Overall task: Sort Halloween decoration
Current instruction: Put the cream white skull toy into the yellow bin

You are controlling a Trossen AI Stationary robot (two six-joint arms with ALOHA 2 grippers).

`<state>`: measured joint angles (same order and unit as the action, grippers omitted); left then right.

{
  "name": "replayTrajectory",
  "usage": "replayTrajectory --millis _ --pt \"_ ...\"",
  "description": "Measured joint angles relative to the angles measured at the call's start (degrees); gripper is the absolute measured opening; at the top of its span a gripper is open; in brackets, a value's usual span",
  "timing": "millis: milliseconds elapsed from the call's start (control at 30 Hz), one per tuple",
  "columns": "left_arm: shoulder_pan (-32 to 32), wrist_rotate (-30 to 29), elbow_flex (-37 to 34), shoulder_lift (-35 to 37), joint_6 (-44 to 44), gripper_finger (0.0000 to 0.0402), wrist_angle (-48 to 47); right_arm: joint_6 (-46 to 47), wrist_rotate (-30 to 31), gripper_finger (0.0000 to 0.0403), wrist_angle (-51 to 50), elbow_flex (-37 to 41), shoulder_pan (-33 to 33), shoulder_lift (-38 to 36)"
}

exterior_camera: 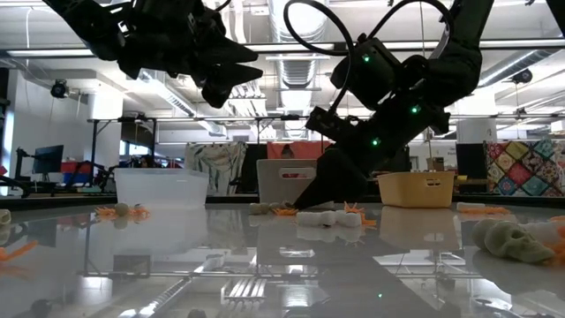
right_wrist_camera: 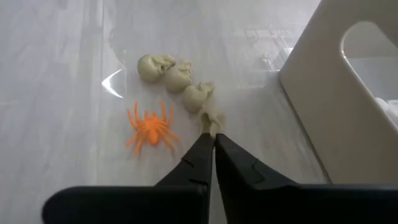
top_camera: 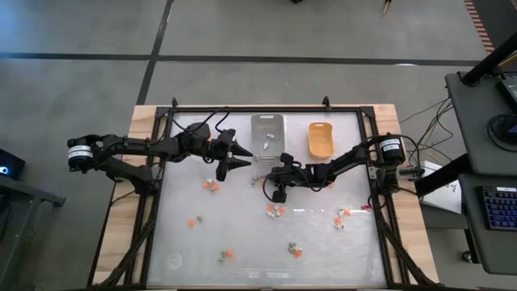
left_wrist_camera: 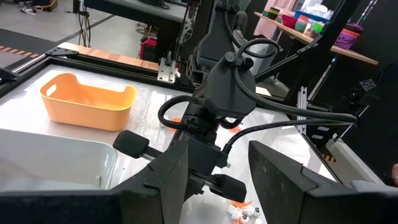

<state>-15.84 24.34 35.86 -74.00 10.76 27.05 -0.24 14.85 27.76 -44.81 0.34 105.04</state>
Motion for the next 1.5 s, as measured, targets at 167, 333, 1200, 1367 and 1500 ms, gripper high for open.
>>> replayTrajectory --millis 167,333,1200,1367,1500 --pt "0.0 0.0 0.0 0.0 0.0 0.0152 0.0 -0.5 0.2 0.0009 -0.4 0.0 0.0 -0.8" --pt "0.0 0.0 0.0 0.0 0.0 0.0152 0.0 -0.4 0.2 0.0009 -1.7 0.0 0.1 -1.9" --pt "0.0 0.0 0.0 0.0 -1.0 0.0152 0.0 -3.4 1.8 0.0009 7.9 0.0 0.9 1.8" --pt "0.0 0.0 0.0 0.0 -1.1 0.0152 0.0 -2.6 1.9 0.0022 7.2 0.0 0.9 1.8" --pt "0.0 0.0 0.0 0.0 -1.1 0.0152 0.0 -1.8 2.2 0.0056 7.2 0.0 0.9 1.8"
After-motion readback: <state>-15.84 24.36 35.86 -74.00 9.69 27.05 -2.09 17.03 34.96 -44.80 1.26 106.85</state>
